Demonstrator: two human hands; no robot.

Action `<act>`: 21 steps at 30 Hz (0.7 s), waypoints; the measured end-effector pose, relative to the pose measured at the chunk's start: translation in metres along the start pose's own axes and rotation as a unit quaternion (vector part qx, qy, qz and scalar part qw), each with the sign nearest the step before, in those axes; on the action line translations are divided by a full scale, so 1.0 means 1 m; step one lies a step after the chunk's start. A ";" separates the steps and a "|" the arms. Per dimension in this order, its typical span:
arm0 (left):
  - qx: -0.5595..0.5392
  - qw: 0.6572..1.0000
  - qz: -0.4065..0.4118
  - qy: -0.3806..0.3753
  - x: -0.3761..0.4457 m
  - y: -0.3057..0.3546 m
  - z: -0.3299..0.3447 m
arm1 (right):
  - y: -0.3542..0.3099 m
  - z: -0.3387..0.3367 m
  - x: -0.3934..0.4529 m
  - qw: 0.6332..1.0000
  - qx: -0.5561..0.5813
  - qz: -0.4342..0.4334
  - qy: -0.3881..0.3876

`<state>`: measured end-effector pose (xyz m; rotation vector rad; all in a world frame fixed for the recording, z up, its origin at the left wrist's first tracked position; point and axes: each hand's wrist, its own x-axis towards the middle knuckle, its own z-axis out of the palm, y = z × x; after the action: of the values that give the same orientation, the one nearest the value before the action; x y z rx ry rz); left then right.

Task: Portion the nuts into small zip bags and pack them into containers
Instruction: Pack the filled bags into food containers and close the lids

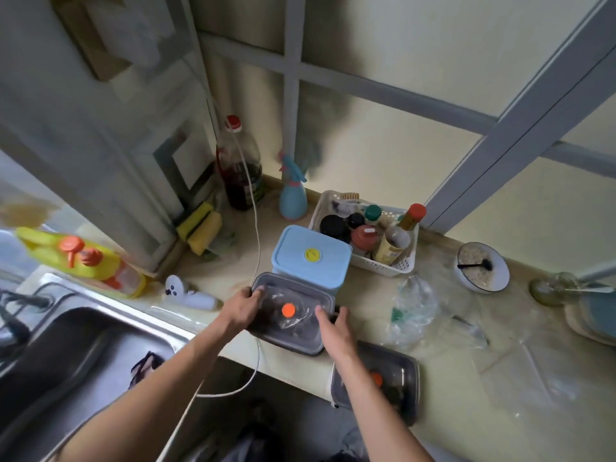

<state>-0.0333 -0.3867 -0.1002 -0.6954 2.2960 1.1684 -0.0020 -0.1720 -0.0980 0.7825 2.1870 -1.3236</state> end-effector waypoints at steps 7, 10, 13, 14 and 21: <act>-0.010 0.998 -0.011 0.061 -0.021 0.016 0.002 | -0.008 0.007 -0.009 0.998 0.030 -0.014 0.045; -0.014 0.992 -0.023 0.125 -0.037 0.016 0.001 | -0.014 0.014 -0.019 0.996 0.040 -0.042 0.073; -0.015 0.988 -0.032 0.151 -0.052 0.014 0.002 | -0.013 0.017 -0.032 0.994 0.043 -0.048 0.091; -0.010 0.987 -0.034 0.156 -0.058 0.014 0.003 | -0.010 0.015 -0.035 0.993 0.047 -0.046 0.094; 0.011 0.985 -0.016 0.171 -0.114 0.038 0.040 | 0.023 -0.041 -0.064 0.989 0.033 -0.047 0.135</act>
<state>0.0369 -0.3089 -0.0293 -0.9853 2.5609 1.0745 0.0563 -0.1409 -0.0543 0.9424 2.4259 -1.4140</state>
